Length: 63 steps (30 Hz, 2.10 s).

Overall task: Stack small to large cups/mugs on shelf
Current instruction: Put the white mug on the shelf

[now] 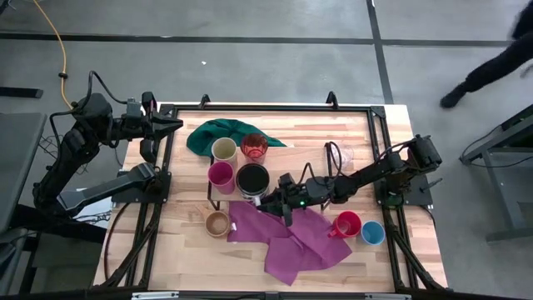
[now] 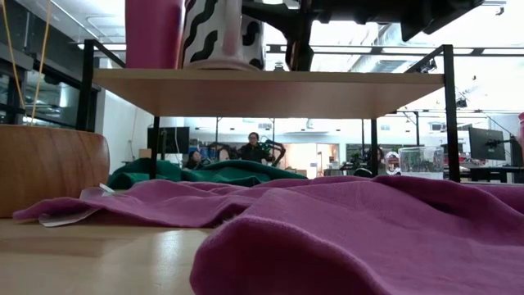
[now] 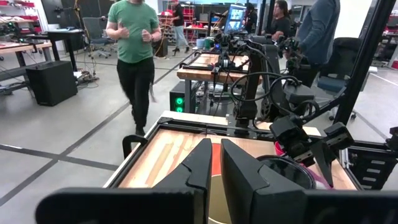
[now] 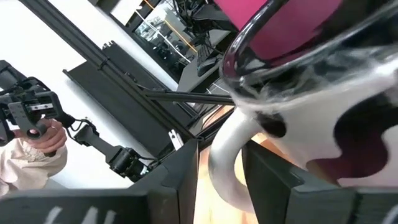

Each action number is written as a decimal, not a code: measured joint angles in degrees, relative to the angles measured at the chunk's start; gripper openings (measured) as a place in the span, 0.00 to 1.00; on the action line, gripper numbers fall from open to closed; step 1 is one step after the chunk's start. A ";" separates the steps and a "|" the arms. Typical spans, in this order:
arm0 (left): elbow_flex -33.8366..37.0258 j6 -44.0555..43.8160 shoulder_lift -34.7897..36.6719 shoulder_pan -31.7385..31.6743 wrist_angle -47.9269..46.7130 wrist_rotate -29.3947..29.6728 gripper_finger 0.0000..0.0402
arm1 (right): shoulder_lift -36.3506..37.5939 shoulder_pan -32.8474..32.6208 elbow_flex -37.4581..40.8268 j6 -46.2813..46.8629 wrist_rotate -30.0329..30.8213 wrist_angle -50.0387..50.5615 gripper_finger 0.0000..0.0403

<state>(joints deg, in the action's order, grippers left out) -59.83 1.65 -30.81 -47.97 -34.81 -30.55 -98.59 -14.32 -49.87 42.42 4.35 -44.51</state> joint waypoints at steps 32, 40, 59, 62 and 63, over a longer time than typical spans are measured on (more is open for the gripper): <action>0.00 0.22 -0.02 0.00 0.35 -0.10 0.06 | -0.02 1.13 0.09 0.87 -1.17 0.07 0.28; 0.00 0.22 -0.02 0.00 0.35 -0.61 0.06 | -0.02 1.10 0.09 0.76 -1.50 0.11 0.28; 0.00 0.50 -0.02 -0.02 0.31 -0.59 0.06 | 2.35 1.02 0.13 -0.48 -2.02 5.25 0.28; 0.01 0.53 -0.02 -0.01 0.32 -0.60 0.06 | 3.29 1.02 0.19 -1.13 -1.47 7.17 0.28; 0.00 0.55 -0.02 -0.02 0.31 -0.59 0.06 | 3.39 1.02 0.22 -1.08 -1.40 7.25 0.28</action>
<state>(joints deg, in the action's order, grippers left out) -59.83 2.20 -30.83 -47.98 -34.50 -31.14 -95.20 -13.30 -49.65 41.34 2.95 -37.27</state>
